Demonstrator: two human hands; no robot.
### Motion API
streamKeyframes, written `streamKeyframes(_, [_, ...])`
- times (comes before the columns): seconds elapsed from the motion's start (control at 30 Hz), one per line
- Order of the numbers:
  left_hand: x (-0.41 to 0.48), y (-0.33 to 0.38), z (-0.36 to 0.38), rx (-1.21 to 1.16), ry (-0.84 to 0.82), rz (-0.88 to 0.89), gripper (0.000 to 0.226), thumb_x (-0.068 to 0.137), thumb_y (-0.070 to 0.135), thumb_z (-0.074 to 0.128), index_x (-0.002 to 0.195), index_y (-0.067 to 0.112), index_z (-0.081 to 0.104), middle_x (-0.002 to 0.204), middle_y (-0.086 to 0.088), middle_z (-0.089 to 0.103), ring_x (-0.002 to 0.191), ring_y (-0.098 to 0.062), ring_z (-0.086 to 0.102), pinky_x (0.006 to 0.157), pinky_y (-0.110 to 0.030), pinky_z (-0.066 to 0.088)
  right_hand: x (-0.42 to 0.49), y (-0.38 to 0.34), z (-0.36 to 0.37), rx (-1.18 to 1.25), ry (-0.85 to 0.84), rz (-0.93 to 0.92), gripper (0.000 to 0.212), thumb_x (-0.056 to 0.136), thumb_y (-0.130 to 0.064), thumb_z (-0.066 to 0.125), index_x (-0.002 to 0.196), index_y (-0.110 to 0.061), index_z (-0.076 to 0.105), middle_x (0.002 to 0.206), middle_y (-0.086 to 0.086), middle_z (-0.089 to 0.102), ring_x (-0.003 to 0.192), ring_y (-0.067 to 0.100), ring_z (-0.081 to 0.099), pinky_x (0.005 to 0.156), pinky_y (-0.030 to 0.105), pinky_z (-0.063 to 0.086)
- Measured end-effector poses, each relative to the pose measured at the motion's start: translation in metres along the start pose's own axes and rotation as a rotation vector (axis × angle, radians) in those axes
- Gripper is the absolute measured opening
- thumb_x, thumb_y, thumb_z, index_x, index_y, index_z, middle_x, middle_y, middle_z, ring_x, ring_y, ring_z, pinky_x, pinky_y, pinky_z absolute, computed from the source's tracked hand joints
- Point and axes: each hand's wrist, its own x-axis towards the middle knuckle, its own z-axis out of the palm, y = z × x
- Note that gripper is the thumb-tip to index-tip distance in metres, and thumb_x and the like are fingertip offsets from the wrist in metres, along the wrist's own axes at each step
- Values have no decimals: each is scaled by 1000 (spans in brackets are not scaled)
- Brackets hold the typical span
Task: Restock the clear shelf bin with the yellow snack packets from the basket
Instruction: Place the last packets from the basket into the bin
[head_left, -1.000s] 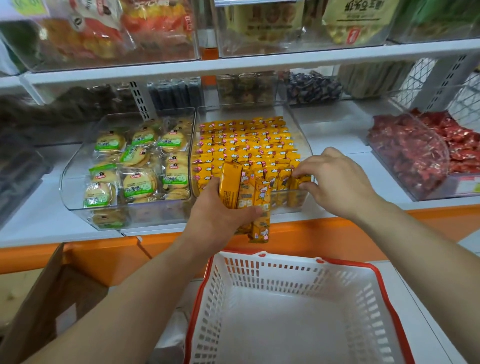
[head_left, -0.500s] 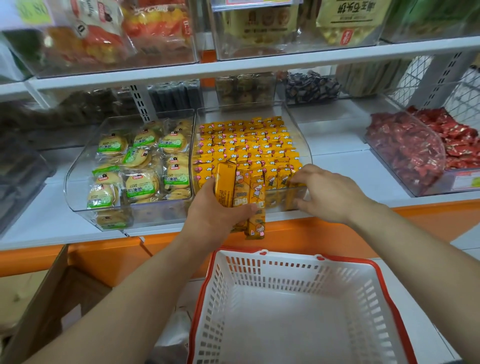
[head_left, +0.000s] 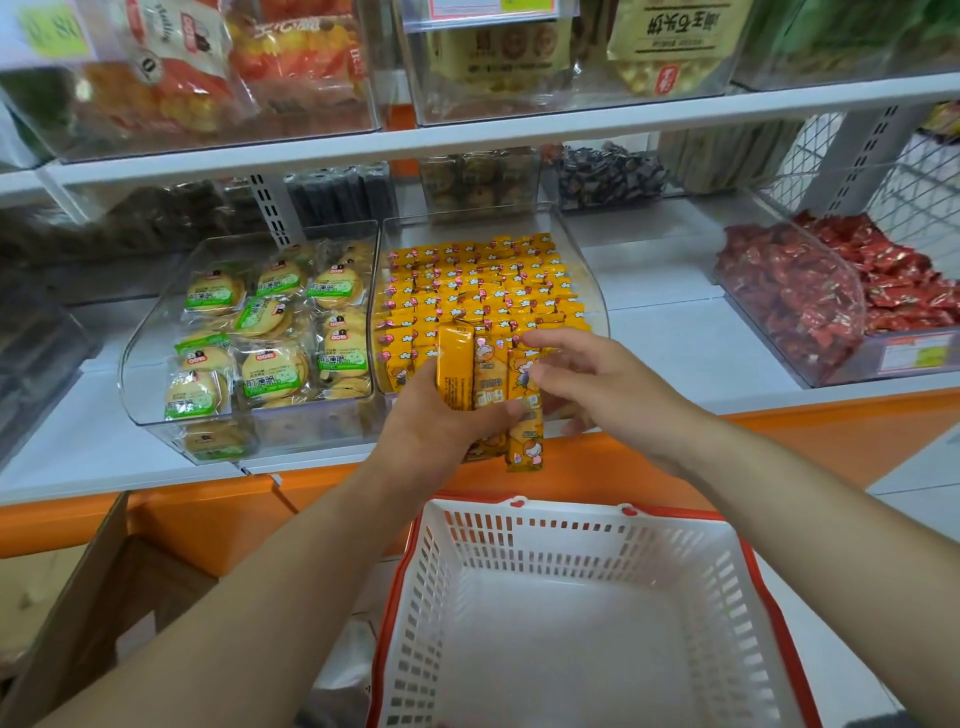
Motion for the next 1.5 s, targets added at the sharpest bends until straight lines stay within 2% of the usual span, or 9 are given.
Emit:
streamKeyframes(0.17, [-1, -1, 1, -7, -21, -7, 43, 79, 25, 84, 118, 24, 67, 98, 6, 79, 85, -9, 77, 64, -19, 60, 3, 4, -7, -2, -6, 4, 38, 87, -32, 74, 123, -34, 63, 103, -7, 66, 90, 10, 67, 74, 27, 49])
streamKeyframes(0.33, [3, -2, -7, 11, 38, -55, 40, 81, 29, 83, 116, 18, 67, 90, 1, 80, 83, -15, 77, 78, -33, 62, 15, -2, -35, 87, 320, -153, 31, 85, -19, 78, 111, -29, 64, 106, 4, 69, 83, 21, 67, 72, 36, 56])
streamKeyframes(0.43, [3, -1, -9, 12, 29, -47, 37, 83, 28, 81, 114, 18, 67, 87, 1, 80, 79, -13, 77, 70, -27, 62, 21, 2, -43, -142, 420, -277, 32, 85, -19, 77, 100, -40, 59, 108, -4, 66, 77, 6, 66, 74, 29, 54])
streamKeyframes(0.53, [3, -2, -7, 24, 9, -61, 36, 82, 27, 82, 113, 16, 67, 88, -1, 80, 79, -13, 77, 64, -21, 60, 26, 10, -40, -431, 363, -326, 32, 87, -20, 74, 112, -36, 63, 110, -14, 64, 81, 1, 62, 70, 17, 45])
streamKeyframes(0.73, [4, -4, -5, 53, 7, -65, 40, 80, 31, 84, 115, 19, 66, 94, -1, 79, 85, -16, 77, 79, -34, 61, 31, 22, -27, -894, 299, -350, 39, 96, -25, 63, 133, -30, 56, 128, -1, 61, 110, 24, 57, 86, 38, 50])
streamKeyframes(1.1, [3, -8, -10, 56, -32, -63, 41, 79, 32, 85, 114, 24, 64, 95, 0, 79, 88, -17, 77, 90, -45, 61, 25, 40, -22, -1349, 194, -331, 49, 91, -52, 46, 131, -27, 58, 126, -2, 55, 118, 22, 44, 89, 41, 45])
streamKeyframes(1.3, [3, -12, -12, -88, -126, -127, 37, 83, 24, 82, 116, 25, 66, 105, -3, 79, 98, -27, 76, 93, -53, 58, 16, 22, -16, -1196, 249, -349, 50, 92, -44, 54, 140, -27, 48, 136, -1, 50, 124, 23, 43, 92, 39, 47])
streamKeyframes(1.37, [4, -12, -12, -126, -176, -125, 37, 84, 22, 81, 117, 26, 66, 107, -4, 79, 100, -27, 76, 95, -53, 57, 12, 13, -10, -924, 281, -366, 47, 95, -44, 55, 139, -30, 49, 132, -9, 54, 121, 14, 48, 89, 31, 46])
streamKeyframes(1.5, [2, -12, -11, -101, -285, -86, 45, 76, 30, 82, 118, 26, 66, 108, -6, 78, 102, -26, 76, 95, -50, 58, 8, 2, 9, -241, 43, -165, 46, 96, -43, 59, 140, -39, 49, 125, -16, 58, 110, 5, 59, 82, 23, 48])
